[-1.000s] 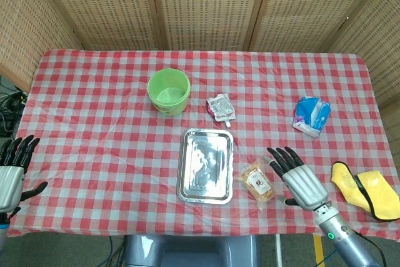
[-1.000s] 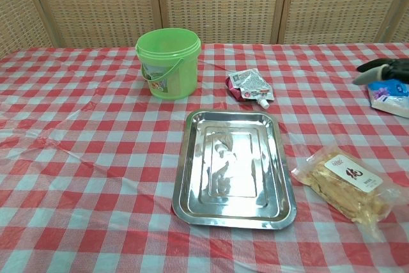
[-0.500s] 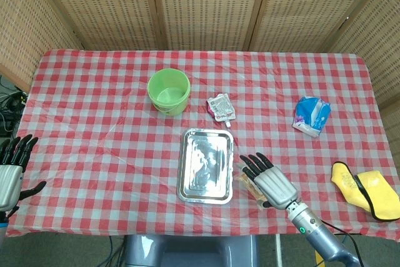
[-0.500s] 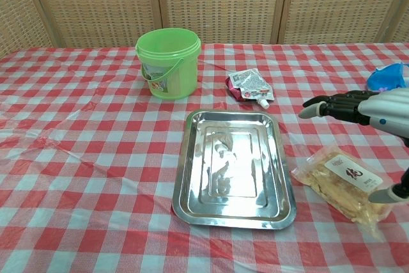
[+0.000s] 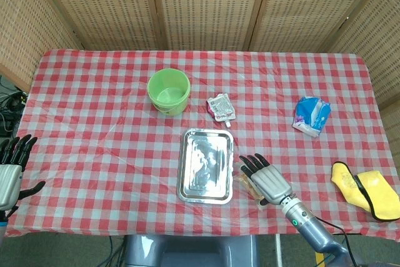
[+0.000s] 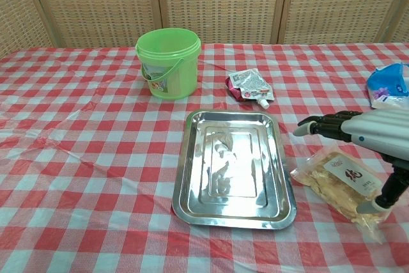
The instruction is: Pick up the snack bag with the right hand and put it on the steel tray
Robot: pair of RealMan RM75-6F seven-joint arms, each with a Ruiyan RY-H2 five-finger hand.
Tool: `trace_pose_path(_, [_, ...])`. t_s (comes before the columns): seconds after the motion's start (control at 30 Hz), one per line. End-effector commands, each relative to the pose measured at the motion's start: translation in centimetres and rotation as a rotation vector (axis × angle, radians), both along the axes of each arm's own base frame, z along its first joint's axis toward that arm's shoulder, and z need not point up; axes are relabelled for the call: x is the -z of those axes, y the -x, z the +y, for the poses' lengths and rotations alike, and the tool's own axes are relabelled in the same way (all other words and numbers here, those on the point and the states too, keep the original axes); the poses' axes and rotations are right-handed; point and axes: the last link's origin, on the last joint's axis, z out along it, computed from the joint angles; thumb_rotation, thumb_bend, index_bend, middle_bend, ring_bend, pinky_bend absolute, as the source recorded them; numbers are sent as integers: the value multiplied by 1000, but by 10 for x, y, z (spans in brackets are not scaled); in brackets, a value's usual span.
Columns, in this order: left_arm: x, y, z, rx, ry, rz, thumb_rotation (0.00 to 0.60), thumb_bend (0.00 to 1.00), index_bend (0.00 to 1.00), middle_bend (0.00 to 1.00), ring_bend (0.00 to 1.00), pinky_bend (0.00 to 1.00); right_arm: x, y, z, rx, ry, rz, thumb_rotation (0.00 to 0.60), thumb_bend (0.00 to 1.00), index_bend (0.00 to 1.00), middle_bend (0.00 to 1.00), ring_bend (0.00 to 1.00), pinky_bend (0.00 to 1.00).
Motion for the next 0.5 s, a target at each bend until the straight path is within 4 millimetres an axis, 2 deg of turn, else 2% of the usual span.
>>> trace_pose_path(0.03, [1,0,0,-1,3,1,600,90,0,0,0,0,6,3,-3,16,-11,3,600,52,21,0,0,0])
trace_pose_path(0.33, [1,0,0,-7,3,7,600,90,0,0,0,0,17,14,-6,50,-28,21,600,53,84,0,0,0])
trace_pose_path(0.4, [1,0,0,-5,4,9,600,90,0,0,0,0,19,17,-7,61,-32,26,600,54,123,0,0,0])
trace_pose_path(0.5, [1,-1,0,-4,4,8,600,90,0,0,0,0,20,18,-7,64,-32,26,600,55,251,0,0,0])
